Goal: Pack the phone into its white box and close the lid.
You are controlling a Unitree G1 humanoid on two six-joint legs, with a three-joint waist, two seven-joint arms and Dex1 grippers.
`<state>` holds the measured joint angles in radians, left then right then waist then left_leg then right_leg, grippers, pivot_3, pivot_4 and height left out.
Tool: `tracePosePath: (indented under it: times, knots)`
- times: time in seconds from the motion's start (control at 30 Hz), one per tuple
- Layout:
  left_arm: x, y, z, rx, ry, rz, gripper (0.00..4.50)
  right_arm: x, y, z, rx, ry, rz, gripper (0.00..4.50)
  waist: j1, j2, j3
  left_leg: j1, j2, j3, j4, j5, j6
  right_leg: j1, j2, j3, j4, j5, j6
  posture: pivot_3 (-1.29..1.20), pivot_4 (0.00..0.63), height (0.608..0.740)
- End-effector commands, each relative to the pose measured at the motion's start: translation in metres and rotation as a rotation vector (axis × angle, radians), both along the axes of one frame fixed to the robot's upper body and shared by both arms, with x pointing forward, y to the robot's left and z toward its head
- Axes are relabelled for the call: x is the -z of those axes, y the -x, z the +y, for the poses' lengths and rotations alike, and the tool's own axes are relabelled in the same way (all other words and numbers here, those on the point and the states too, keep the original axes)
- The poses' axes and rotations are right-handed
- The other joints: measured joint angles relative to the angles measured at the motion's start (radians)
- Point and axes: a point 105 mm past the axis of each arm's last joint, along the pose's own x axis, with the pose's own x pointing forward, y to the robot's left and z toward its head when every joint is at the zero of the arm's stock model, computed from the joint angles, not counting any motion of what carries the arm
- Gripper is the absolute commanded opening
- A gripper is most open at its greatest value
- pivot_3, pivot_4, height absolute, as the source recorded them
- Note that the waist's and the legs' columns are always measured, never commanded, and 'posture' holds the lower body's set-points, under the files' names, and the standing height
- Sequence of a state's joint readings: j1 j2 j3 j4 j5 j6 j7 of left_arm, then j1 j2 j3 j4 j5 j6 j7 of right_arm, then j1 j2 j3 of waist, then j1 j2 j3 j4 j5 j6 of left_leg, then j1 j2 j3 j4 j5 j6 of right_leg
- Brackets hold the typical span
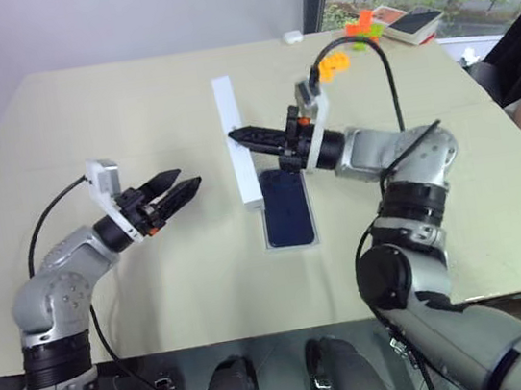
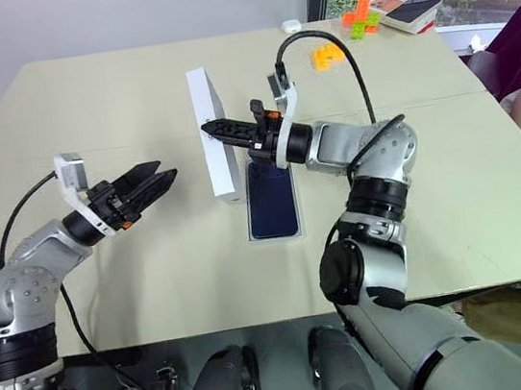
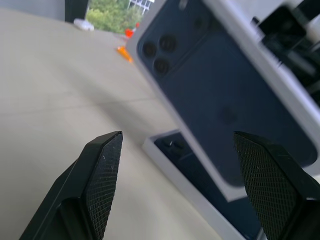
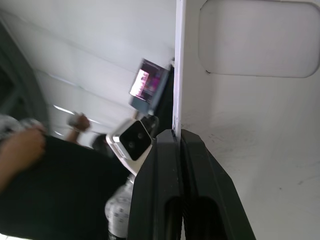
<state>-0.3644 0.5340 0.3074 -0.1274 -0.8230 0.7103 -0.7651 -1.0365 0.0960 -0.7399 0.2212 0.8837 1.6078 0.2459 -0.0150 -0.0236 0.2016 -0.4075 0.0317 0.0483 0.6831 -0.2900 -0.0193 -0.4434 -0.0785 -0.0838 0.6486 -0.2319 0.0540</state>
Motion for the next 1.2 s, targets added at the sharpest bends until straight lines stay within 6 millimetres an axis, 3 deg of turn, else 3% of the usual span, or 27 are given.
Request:
tracePosePath:
  times: [0.03, 0.4, 0.57, 0.8, 1.03, 1.2]
  knots:
    - [-0.017, 0.011, 0.003, 0.027, 0.015, -0.053, 3.71, 0.004, 0.009, 0.002, -0.004, -0.041, 0.007, 0.02, 0.0, 0.0, 0.0, 0.0, 0.0, 0.0, 0.0, 0.0, 0.0, 0.0, 0.0, 0.0, 0.0, 0.0, 0.0, 0.0, 0.15, 0.74]
    - [-0.007, 0.013, -0.002, 0.011, -0.007, -0.011, 3.71, 0.034, 0.018, 0.012, 0.025, -0.04, 0.136, 0.02, -0.002, 0.0, 0.0, 0.0, 0.0, 0.0, 0.0, 0.0, 0.0, 0.0, 0.0, 0.001, 0.0, 0.0, 0.0, 0.0, 0.15, 0.74]
    - [0.004, 0.012, -0.008, 0.004, -0.024, 0.016, 3.71, 0.065, 0.01, 0.01, 0.112, 0.035, 0.262, 0.02, -0.003, 0.0, 0.0, 0.0, 0.0, 0.0, 0.0, 0.0, 0.0, 0.0, 0.001, 0.001, 0.0, 0.0, 0.0, 0.0, 0.15, 0.74]
    - [0.006, 0.013, -0.01, 0.011, -0.016, 0.027, 3.71, 0.063, 0.011, 0.014, 0.118, 0.015, 0.27, 0.02, -0.003, 0.0, 0.0, 0.0, 0.0, 0.0, 0.0, 0.0, 0.0, 0.0, 0.001, 0.001, 0.0, 0.0, 0.0, 0.0, 0.15, 0.74]
    - [0.005, 0.011, -0.008, 0.006, -0.006, 0.032, 3.71, 0.039, 0.016, 0.028, 0.079, -0.06, 0.246, 0.02, -0.003, 0.0, 0.0, 0.0, 0.0, 0.0, 0.0, 0.0, 0.0, 0.0, 0.001, 0.001, 0.0, 0.0, 0.0, 0.0, 0.15, 0.74]
    - [0.004, 0.012, -0.008, 0.007, -0.001, 0.034, 3.71, 0.046, 0.018, 0.031, 0.076, -0.043, 0.287, 0.02, -0.004, 0.0, 0.0, 0.0, 0.0, 0.0, 0.0, 0.0, 0.0, 0.0, 0.001, 0.002, 0.0, 0.0, 0.0, 0.0, 0.15, 0.74]
